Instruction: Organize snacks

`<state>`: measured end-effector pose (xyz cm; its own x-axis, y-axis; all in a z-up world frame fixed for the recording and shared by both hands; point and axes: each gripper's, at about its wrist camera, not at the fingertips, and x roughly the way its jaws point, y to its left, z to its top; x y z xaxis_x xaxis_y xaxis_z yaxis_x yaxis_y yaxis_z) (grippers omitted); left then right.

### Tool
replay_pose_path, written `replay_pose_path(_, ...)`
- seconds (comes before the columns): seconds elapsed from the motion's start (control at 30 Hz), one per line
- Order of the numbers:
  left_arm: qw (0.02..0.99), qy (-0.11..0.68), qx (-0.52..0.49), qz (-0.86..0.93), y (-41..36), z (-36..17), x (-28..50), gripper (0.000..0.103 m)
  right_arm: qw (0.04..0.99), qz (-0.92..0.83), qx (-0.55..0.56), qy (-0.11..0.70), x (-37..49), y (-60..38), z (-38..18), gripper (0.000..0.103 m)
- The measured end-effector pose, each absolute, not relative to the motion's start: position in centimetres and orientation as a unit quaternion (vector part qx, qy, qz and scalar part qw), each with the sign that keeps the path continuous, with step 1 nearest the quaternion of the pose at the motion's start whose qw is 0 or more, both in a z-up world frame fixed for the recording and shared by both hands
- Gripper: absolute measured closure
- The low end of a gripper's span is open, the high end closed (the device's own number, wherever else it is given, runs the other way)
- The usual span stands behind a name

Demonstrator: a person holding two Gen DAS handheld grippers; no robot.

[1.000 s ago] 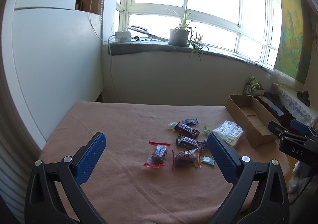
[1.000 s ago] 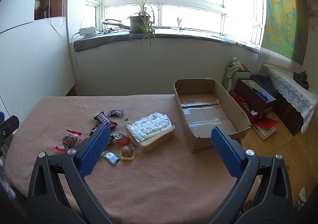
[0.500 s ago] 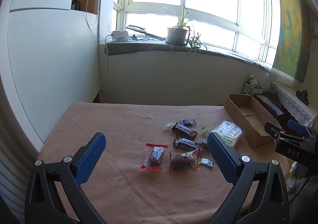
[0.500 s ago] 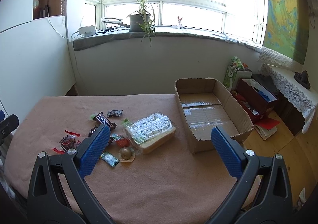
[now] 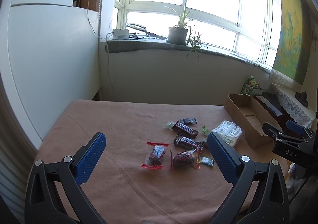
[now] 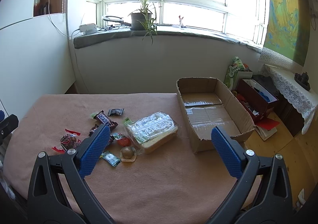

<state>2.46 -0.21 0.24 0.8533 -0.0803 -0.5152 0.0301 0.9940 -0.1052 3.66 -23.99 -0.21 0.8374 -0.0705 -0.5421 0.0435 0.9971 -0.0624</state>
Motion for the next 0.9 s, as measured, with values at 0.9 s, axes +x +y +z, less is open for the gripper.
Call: replay_pose_path(0.9, 0.956, 0.287, -0.050, -0.035, -0.2, -0.7, 3.2, 0.006, 0.955, -0.019, -0.028, 0.295, 4.5, -23.7, -0.9, 0.000)
